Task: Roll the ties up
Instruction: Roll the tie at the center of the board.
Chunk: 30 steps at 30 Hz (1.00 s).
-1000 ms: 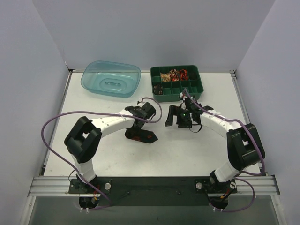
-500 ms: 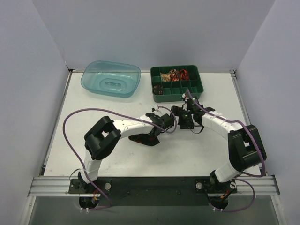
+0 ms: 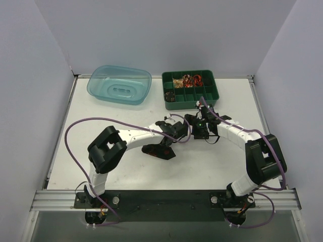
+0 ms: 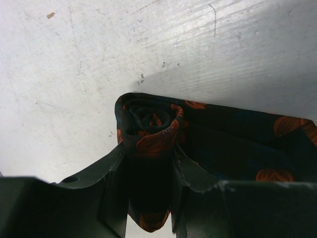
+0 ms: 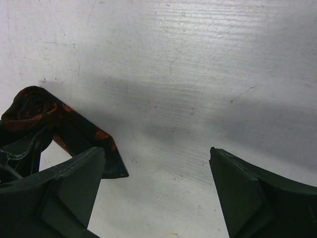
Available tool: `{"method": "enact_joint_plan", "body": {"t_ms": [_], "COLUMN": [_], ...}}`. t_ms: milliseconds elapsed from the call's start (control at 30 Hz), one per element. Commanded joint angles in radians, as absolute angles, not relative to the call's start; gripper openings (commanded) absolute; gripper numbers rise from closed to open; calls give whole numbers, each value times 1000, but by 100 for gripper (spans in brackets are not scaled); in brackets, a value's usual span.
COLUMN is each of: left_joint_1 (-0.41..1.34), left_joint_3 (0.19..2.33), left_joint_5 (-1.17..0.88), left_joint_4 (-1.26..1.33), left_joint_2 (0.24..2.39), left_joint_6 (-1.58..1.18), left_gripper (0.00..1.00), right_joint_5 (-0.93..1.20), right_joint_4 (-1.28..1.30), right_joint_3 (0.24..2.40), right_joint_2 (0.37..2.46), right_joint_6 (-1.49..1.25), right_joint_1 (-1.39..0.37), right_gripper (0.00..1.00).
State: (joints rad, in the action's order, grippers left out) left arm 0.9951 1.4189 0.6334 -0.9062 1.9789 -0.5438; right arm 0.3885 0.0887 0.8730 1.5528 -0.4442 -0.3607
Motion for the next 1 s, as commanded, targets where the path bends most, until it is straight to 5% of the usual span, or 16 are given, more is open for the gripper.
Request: {"method": "enact_joint_plan", "body": {"t_ms": [0, 133, 333, 967], "left_joint_1": [1009, 1017, 1032, 1123], "left_joint_3": [1411, 1410, 1414, 1439], "left_joint_5": [506, 529, 554, 564], "left_joint_4": [-845, -856, -874, -905], "left_joint_2": [1944, 1916, 1879, 1848], "left_joint_6": [-586, -594, -601, -652], "left_gripper": [23, 43, 56, 61], "right_joint_5": [376, 379, 379, 387], "right_joint_4": [100, 101, 104, 106], "right_joint_3": [871, 873, 876, 877], "right_joint_2": [1537, 1540, 1545, 1554], "right_joint_6": [-448, -445, -446, -446], "right_joint_1": [-357, -357, -357, -359], "right_gripper": [91, 91, 91, 91]}}
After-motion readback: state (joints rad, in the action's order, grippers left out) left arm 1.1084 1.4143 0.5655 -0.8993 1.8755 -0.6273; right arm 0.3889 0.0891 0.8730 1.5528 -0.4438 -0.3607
